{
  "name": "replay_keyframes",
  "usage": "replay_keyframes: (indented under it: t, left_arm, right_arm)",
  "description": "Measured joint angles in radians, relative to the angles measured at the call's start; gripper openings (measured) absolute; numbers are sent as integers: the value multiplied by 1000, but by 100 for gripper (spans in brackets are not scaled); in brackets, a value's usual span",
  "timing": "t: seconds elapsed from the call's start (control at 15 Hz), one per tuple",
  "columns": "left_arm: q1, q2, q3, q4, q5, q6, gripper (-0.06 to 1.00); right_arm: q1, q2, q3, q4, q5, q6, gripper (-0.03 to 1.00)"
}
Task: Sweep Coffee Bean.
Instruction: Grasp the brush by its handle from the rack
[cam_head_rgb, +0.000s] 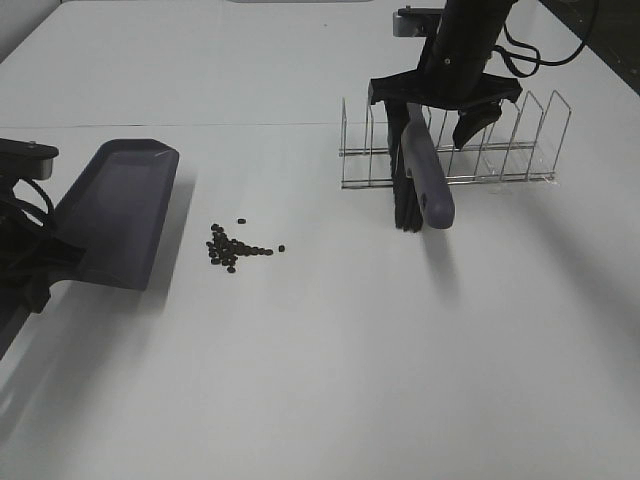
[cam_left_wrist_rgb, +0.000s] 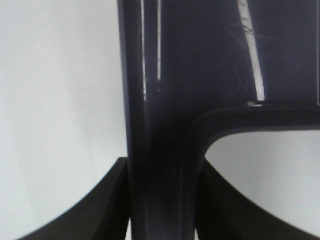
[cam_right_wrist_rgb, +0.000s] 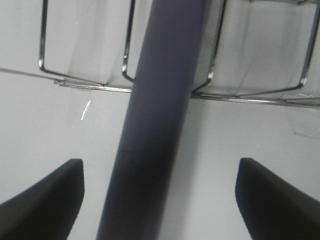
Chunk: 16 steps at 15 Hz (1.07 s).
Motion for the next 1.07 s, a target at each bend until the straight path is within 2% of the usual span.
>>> replay_keyframes:
  t: [0.67,0.8,0.93,1.07]
  left_arm:
    - [0,0,0,0,-10,0,33]
    - [0,0,0,0,-9,0,33]
    - [0,0,0,0,-9,0,33]
    - [0,0,0,0,-9,0,33]
  right_arm:
    - [0,48,-1,-14,-17,13,77]
    - [0,60,-1,-12,-17,13,65]
    - [0,60,-1,-7,-17,14,35]
    - [0,60,-1,0,-10,14,35]
